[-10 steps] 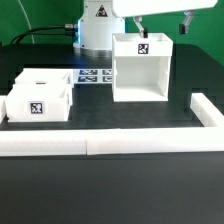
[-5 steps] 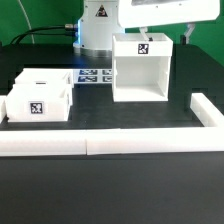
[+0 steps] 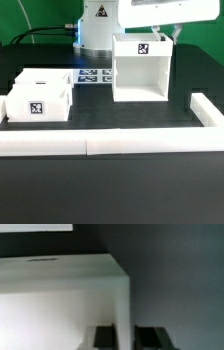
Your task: Assemble drawer
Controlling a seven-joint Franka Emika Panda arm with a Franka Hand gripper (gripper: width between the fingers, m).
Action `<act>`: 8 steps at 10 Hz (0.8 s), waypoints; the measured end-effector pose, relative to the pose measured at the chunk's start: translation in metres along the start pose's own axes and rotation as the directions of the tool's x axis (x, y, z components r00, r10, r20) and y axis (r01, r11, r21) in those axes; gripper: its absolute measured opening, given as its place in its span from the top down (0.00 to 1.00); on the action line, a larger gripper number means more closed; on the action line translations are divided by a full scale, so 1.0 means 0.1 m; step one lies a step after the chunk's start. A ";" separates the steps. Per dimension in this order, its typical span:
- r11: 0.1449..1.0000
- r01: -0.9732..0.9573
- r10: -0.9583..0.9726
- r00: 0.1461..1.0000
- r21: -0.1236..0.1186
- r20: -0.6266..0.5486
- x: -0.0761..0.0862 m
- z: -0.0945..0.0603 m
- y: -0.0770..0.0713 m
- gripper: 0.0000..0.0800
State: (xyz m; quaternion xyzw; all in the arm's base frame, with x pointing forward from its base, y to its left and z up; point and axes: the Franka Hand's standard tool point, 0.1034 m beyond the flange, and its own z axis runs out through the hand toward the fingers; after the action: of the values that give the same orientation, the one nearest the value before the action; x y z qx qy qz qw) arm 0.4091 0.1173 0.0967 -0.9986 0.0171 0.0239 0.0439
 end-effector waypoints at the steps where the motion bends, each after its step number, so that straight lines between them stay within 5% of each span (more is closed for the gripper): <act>1: 1.000 0.000 0.000 1.000 0.000 0.000 0.00 0.00 0.00 0.95; 6: 1.000 0.002 -0.002 1.000 0.000 0.006 0.02 -0.02 0.01 0.95; 8: 1.000 0.007 -0.008 1.000 0.010 0.009 0.28 -0.09 0.07 0.95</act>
Offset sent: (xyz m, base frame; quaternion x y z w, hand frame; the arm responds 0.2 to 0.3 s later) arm 0.0000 0.0000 0.0000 0.0000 0.0000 0.0000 1.0000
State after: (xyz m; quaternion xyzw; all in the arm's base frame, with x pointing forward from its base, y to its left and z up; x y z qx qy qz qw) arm 0.4373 0.1083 0.1037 -0.9983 0.0133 0.0284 0.0491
